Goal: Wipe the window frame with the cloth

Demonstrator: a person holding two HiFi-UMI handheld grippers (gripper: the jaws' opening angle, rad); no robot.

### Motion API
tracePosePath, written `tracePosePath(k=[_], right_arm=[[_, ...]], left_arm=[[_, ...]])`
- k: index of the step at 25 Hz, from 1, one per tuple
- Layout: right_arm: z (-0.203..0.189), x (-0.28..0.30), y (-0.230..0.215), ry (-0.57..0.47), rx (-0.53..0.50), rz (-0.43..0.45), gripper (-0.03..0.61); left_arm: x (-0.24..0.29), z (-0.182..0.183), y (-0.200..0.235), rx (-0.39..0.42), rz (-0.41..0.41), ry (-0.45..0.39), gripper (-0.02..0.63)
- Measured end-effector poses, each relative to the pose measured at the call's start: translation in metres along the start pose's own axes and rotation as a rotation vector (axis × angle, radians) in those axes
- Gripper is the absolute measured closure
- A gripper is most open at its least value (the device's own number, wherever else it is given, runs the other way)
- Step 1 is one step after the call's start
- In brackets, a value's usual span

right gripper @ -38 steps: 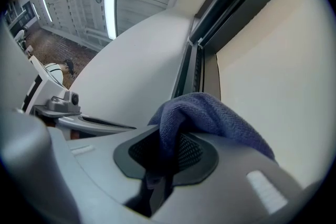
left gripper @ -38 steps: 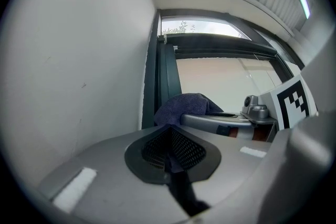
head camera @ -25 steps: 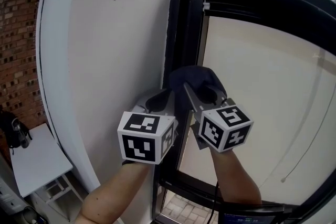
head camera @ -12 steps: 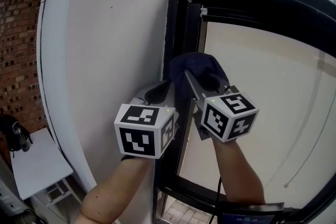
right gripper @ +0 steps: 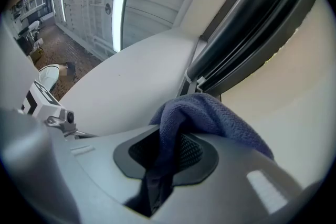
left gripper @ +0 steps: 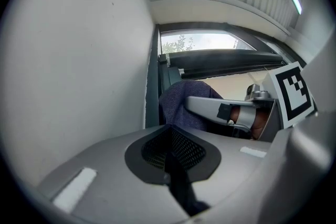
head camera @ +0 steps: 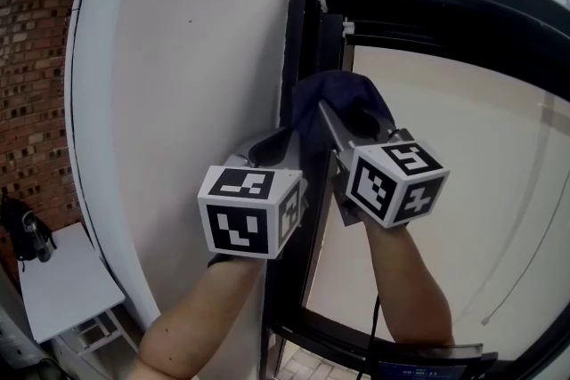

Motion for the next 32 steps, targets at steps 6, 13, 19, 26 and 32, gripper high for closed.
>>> tracePosePath(k=[6,13,19,26,32], right_arm=[[0.013,0.008,-0.004,-0.016,-0.027,-0.007,0.511],[0.032,0.018,-0.012,-0.04,-0.04,-0.023,0.511],[0.043,0.023,-0.016,-0.056,-0.038,-0.035,0.511],[0.057,0.03,-0.019,-0.07,-0.06,-0.054,0.511],[0.071,0.04,-0.027,-0.089,-0.07,-0.082,0.512]], left_arm=[[0.007,0.006,0.002,0.006,0.005,-0.023,0.62],[0.01,0.019,0.006,0.013,0.002,-0.04,0.62],[0.01,0.032,0.005,0.026,0.0,-0.059,0.62],[0.011,0.05,0.005,0.053,0.009,-0.084,0.62],[0.019,0.061,0.004,0.067,0.004,-0.091,0.62]])
Point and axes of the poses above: the fingertips, and each gripper's own axes: x forward along the fingers, y to its left, z out of its top, the point moved 1 cm from there along -x, backward along the fingers, and after that the axes turned 1 degree about x, right-handed, at the moved point
